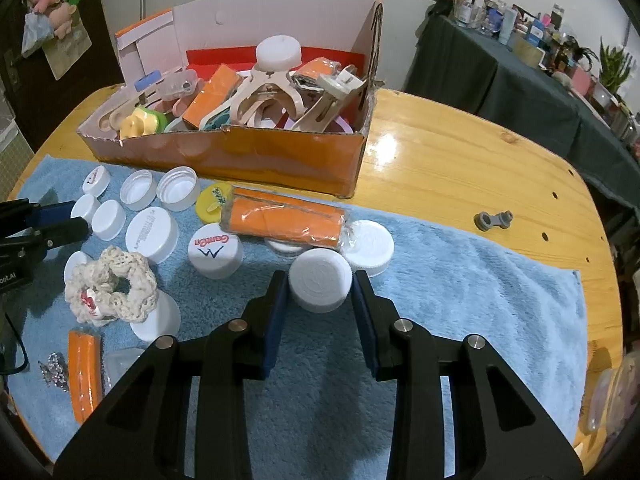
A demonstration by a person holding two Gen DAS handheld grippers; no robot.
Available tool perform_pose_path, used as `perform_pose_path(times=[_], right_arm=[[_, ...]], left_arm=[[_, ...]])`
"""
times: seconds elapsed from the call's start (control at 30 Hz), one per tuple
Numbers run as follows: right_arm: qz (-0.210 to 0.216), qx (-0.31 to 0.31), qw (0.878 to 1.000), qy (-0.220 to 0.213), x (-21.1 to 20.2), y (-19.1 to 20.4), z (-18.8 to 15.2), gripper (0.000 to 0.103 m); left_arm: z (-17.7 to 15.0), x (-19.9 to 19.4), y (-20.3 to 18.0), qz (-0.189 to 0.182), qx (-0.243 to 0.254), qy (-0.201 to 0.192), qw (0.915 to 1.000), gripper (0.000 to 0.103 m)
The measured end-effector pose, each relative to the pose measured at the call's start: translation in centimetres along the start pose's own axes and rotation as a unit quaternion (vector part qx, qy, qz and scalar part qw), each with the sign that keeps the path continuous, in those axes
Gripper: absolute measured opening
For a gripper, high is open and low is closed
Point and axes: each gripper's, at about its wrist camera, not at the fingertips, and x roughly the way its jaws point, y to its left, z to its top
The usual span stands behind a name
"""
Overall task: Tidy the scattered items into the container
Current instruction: 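Lift both white caps and carry them over the box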
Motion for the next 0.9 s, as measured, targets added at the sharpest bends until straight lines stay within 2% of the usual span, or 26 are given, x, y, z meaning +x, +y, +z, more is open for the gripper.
perform_pose_path(times=[0.43, 0.9], right_arm=[[-0.002, -0.014, 1.0, -0.022, -2.2, 0.5, 0.5, 0.031], [-0.001, -0.036, 0.998, -0.054, -4.9, 1.8, 2.7, 0.031]], left_arm=[[0.4, -1.5, -0.4, 0.002, 0.002, -0.017, 0.9999, 0.032], [2.1, -3.7, -1.2, 0.008, 0.013, -0.047, 0.9988, 0.032]])
